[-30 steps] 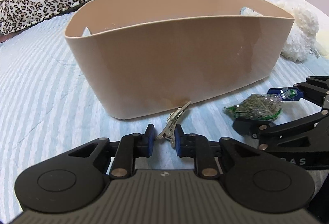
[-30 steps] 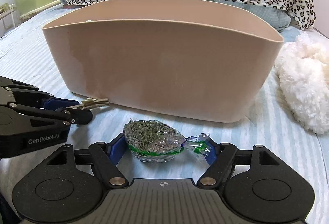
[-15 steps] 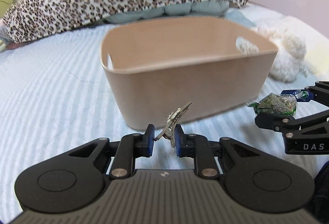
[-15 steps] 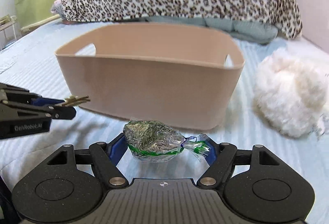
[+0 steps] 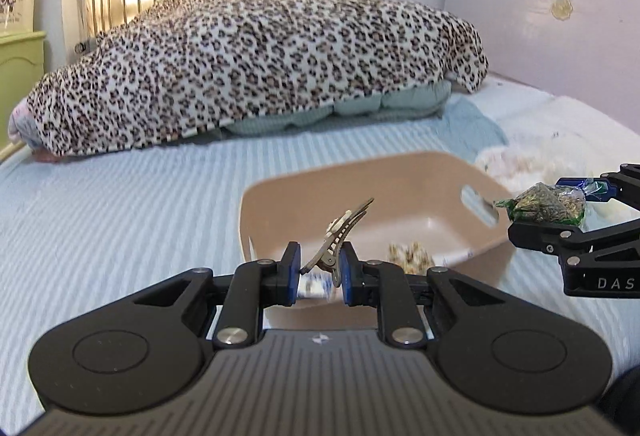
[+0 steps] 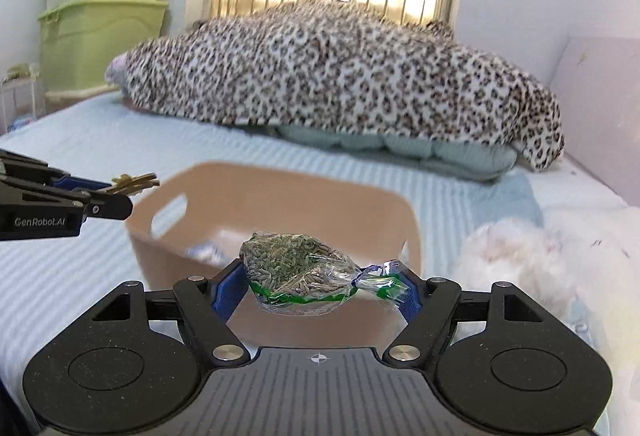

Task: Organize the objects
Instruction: 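Lift keychain and herb bag over the basket while both tools open to release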

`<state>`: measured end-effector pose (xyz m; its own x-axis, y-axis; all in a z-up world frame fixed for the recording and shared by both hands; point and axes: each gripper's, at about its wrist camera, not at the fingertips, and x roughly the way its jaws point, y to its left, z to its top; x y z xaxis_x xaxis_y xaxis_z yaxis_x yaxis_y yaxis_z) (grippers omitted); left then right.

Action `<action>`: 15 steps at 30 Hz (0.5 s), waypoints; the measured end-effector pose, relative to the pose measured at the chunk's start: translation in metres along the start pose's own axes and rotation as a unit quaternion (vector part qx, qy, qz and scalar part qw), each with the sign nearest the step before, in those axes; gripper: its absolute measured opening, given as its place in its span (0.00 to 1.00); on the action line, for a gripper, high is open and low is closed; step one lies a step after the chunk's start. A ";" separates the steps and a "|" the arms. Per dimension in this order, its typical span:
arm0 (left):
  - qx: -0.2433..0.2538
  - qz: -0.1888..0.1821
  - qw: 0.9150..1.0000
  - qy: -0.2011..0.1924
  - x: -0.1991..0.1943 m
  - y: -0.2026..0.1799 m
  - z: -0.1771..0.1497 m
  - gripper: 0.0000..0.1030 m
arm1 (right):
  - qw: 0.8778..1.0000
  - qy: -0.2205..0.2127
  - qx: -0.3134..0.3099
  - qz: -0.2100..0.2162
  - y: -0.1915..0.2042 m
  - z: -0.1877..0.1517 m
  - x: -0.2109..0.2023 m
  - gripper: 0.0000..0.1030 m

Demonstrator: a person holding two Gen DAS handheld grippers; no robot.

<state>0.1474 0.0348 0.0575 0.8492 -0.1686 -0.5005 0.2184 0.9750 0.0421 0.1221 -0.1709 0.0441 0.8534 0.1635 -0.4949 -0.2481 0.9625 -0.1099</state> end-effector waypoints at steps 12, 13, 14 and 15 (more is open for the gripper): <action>0.018 0.010 1.000 0.022 0.080 -0.014 0.036 0.21 | 0.999 -0.020 0.026 -0.022 -0.029 0.043 0.043 0.70; 0.022 0.012 0.999 0.030 0.090 -0.016 0.035 0.21 | 0.999 -0.017 0.028 -0.023 -0.031 0.044 0.050 0.70; 0.025 0.016 0.999 0.039 0.099 -0.018 0.034 0.21 | 0.999 -0.014 0.029 -0.024 -0.033 0.045 0.057 0.70; 0.026 0.019 0.998 0.050 0.108 -0.020 0.032 0.21 | 0.999 -0.009 0.030 -0.024 -0.034 0.046 0.064 0.70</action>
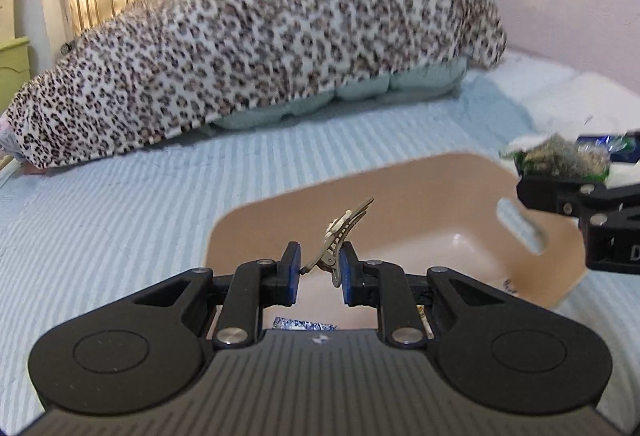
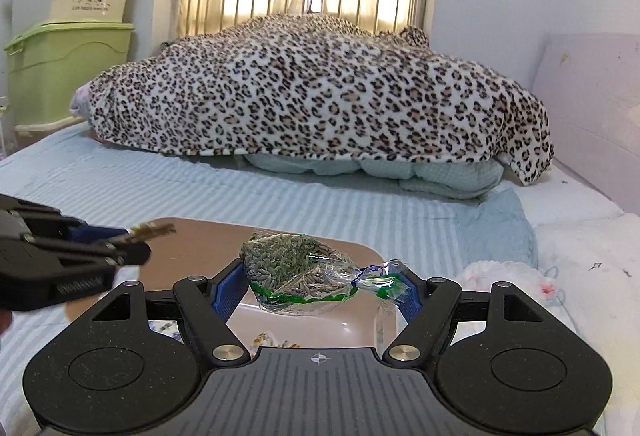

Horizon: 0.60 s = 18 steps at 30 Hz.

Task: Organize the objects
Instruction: 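Lift keychain and herb bag over the basket while both tools open to release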

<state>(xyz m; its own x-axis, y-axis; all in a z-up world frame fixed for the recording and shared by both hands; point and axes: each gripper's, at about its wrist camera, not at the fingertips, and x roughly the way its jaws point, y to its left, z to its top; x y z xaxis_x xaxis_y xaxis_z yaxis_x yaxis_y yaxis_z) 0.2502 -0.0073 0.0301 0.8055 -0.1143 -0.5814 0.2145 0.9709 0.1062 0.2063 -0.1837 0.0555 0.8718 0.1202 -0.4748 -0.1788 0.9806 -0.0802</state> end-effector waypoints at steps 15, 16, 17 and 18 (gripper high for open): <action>-0.033 -0.001 0.993 0.116 0.065 0.005 -0.022 0.30 | 0.993 0.116 -0.001 -0.009 0.003 -0.029 0.078 0.76; -0.034 -0.001 0.993 0.111 0.061 0.006 -0.021 0.41 | 0.993 0.118 0.003 -0.009 0.002 -0.029 0.078 0.78; -0.032 0.000 0.994 0.102 0.056 0.006 -0.019 0.48 | 0.993 0.118 0.007 -0.005 0.001 -0.029 0.076 0.78; -0.028 0.004 0.995 0.092 0.050 0.005 -0.017 0.60 | 0.993 0.116 0.010 -0.002 0.000 -0.028 0.074 0.79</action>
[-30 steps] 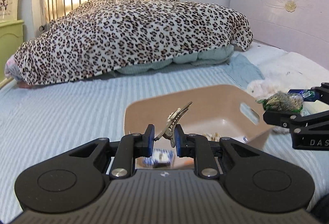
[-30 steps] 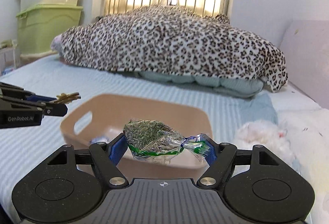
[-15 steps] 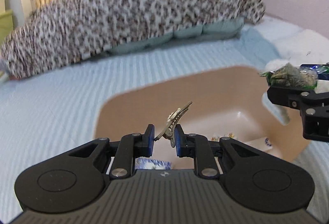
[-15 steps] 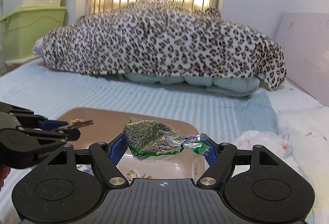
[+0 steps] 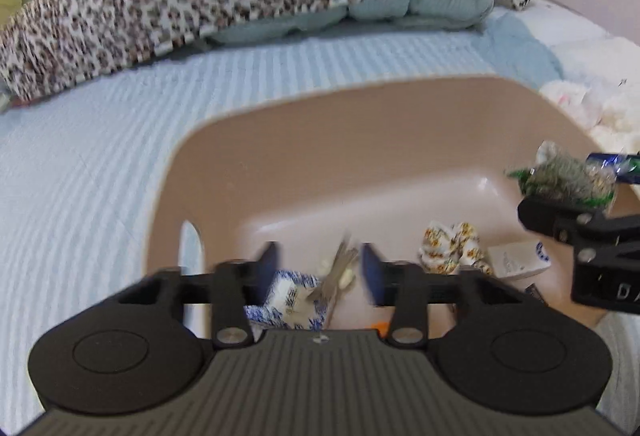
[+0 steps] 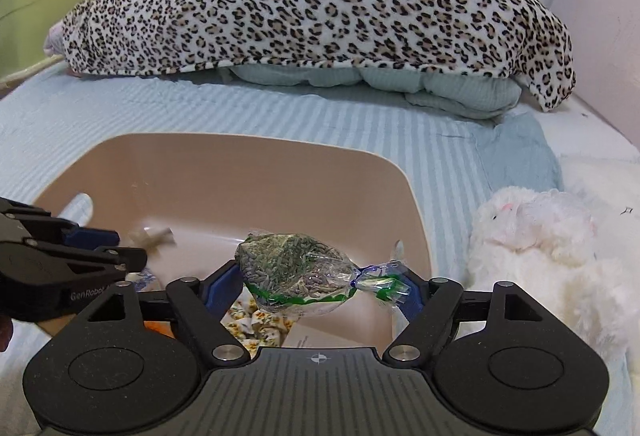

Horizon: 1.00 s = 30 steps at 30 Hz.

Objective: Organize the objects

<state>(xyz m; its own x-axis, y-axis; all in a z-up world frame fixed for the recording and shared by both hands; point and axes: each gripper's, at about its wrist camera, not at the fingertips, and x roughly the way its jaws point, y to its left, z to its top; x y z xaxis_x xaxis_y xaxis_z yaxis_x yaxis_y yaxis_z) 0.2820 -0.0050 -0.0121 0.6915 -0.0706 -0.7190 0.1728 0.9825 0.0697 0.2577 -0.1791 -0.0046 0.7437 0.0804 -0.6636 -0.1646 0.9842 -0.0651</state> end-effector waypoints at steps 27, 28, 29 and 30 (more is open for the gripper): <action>-0.032 0.018 0.998 -0.051 -0.170 -0.006 -0.052 0.71 | 0.998 -0.045 0.037 0.016 0.015 -0.043 -0.155 0.96; -0.032 0.019 0.998 -0.051 -0.175 -0.006 -0.056 0.71 | 0.998 -0.046 0.038 0.017 0.017 -0.046 -0.160 0.96; -0.032 0.019 0.998 -0.051 -0.180 -0.007 -0.060 0.71 | 0.998 -0.047 0.038 0.017 0.018 -0.050 -0.166 0.96; -0.031 0.020 0.998 -0.051 -0.184 -0.007 -0.065 0.71 | 0.998 -0.048 0.037 0.017 0.020 -0.053 -0.171 0.96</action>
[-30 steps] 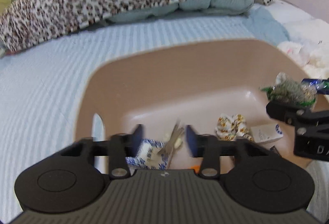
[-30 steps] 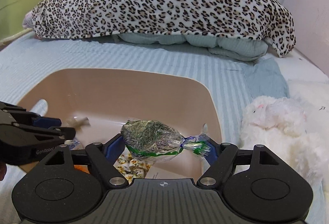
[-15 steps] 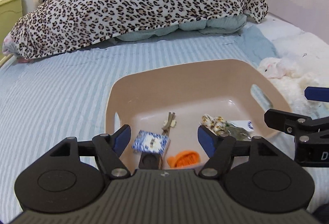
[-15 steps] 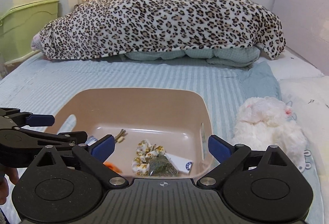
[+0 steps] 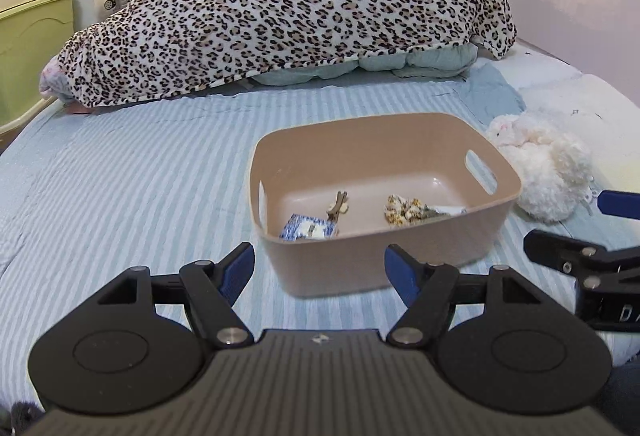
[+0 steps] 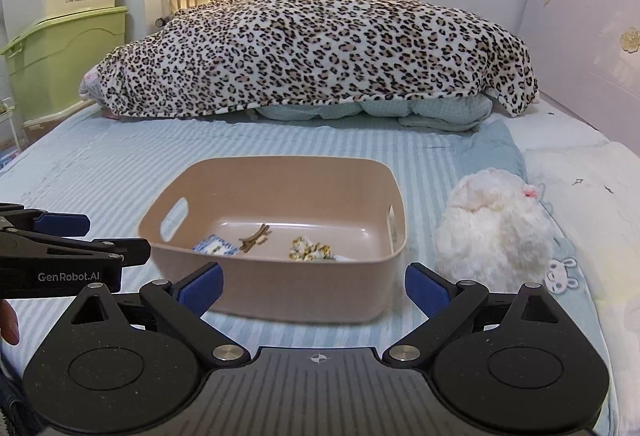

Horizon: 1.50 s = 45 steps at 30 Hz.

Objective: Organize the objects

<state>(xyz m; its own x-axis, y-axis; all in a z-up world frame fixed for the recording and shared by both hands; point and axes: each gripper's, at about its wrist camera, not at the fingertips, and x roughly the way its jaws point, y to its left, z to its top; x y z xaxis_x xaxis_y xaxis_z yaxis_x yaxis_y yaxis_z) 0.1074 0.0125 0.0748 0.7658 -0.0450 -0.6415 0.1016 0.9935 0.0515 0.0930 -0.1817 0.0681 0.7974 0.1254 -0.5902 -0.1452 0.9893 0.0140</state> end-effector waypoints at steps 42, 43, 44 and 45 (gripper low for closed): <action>-0.028 -0.050 0.998 -0.019 -0.122 -0.003 -0.069 0.71 | 0.999 -0.012 0.036 0.013 0.010 -0.062 -0.122 0.95; -0.027 -0.052 0.998 -0.018 -0.123 -0.004 -0.070 0.71 | 0.999 -0.013 0.036 0.014 0.009 -0.063 -0.123 0.95; -0.026 -0.054 0.998 -0.018 -0.123 -0.005 -0.070 0.71 | 0.999 -0.012 0.035 0.015 0.009 -0.063 -0.123 0.95; -0.026 -0.057 0.998 -0.017 -0.124 -0.006 -0.071 0.71 | 0.999 -0.010 0.035 0.015 0.008 -0.064 -0.123 0.95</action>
<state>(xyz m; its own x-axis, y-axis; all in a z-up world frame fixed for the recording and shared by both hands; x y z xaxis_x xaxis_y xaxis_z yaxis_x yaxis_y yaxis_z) -0.0334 0.0198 0.0998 0.7717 -0.1613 -0.6151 0.1578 0.9856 -0.0605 -0.0439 -0.1942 0.0891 0.8055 0.1561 -0.5717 -0.1290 0.9877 0.0880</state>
